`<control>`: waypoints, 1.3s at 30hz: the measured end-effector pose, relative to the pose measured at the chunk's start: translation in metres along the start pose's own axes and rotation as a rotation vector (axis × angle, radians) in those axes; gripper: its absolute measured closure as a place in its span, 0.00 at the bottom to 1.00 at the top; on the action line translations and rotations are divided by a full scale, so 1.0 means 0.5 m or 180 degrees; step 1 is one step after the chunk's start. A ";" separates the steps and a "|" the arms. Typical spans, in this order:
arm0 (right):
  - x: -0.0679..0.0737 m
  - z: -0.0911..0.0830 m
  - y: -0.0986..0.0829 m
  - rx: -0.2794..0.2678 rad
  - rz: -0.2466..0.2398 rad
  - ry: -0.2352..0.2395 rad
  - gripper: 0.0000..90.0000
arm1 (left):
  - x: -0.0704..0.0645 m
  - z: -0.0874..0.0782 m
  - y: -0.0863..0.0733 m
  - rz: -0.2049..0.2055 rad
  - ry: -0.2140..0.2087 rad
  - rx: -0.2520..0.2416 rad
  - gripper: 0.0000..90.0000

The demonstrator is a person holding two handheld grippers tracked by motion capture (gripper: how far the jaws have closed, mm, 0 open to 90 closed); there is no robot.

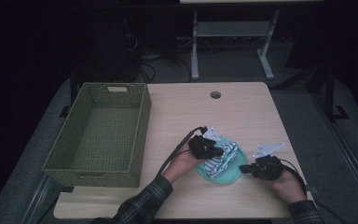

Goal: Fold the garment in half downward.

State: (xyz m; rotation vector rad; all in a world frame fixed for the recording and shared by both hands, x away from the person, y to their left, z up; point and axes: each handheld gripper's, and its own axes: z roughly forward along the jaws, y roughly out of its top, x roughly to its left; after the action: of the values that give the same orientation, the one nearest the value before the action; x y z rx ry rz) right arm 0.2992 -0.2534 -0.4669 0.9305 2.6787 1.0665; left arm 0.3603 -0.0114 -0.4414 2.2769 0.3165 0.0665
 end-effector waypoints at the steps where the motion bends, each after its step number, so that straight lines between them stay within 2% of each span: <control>1: 0.000 0.000 0.000 -0.0004 0.0021 0.0014 1.00 | -0.011 0.009 0.004 0.0039 -0.0044 -0.0001 0.99; 4: 0.000 0.000 0.000 -0.0006 0.0019 0.0005 1.00 | -0.023 0.023 0.009 0.0112 -0.0097 0.0035 0.99; 8: 0.002 0.000 0.000 -0.0006 0.0011 -0.0016 1.00 | -0.035 0.040 0.010 0.0099 -0.0129 0.0061 0.99; 11: 0.004 0.000 0.000 -0.0004 -0.0011 -0.0031 1.00 | -0.039 0.050 0.008 0.0159 -0.0117 0.0103 0.99; 13: 0.004 -0.001 0.000 0.0002 -0.0014 -0.0028 1.00 | -0.040 0.053 0.008 0.0155 -0.0115 0.0120 1.00; 14: 0.004 -0.006 -0.001 0.0006 -0.0013 -0.0057 1.00 | -0.040 0.056 0.007 0.0190 -0.0109 0.0173 1.00; 18: -0.001 -0.015 -0.003 -0.0026 -0.0003 -0.0094 1.00 | -0.043 0.058 0.007 0.0181 -0.0092 0.0157 0.99; 21: -0.015 -0.036 -0.001 -0.0131 0.0027 -0.0194 1.00 | -0.047 0.039 0.012 0.0176 -0.0076 0.0104 0.94; 26: -0.033 -0.048 0.008 -0.0217 0.0060 -0.0284 1.00 | -0.058 0.011 0.013 0.0196 -0.0084 0.0106 0.93; 31: -0.060 -0.045 0.034 -0.0285 0.0062 -0.0383 1.00 | -0.067 -0.032 -0.012 0.0099 -0.0019 0.0060 0.99; 35: -0.075 -0.033 0.053 -0.0306 0.0073 -0.0400 1.00 | -0.066 -0.058 -0.035 -0.0096 -0.0022 -0.0018 0.99; 39: -0.085 -0.025 0.064 -0.0333 0.0091 -0.0404 1.00 | -0.070 -0.074 -0.048 -0.0136 -0.0007 0.0010 0.99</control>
State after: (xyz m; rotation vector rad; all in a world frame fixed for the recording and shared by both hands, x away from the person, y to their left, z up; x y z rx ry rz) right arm 0.3457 -0.2676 -0.4413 0.9848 2.4899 1.1020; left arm 0.3159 0.0220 -0.4328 2.2723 0.3643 0.0414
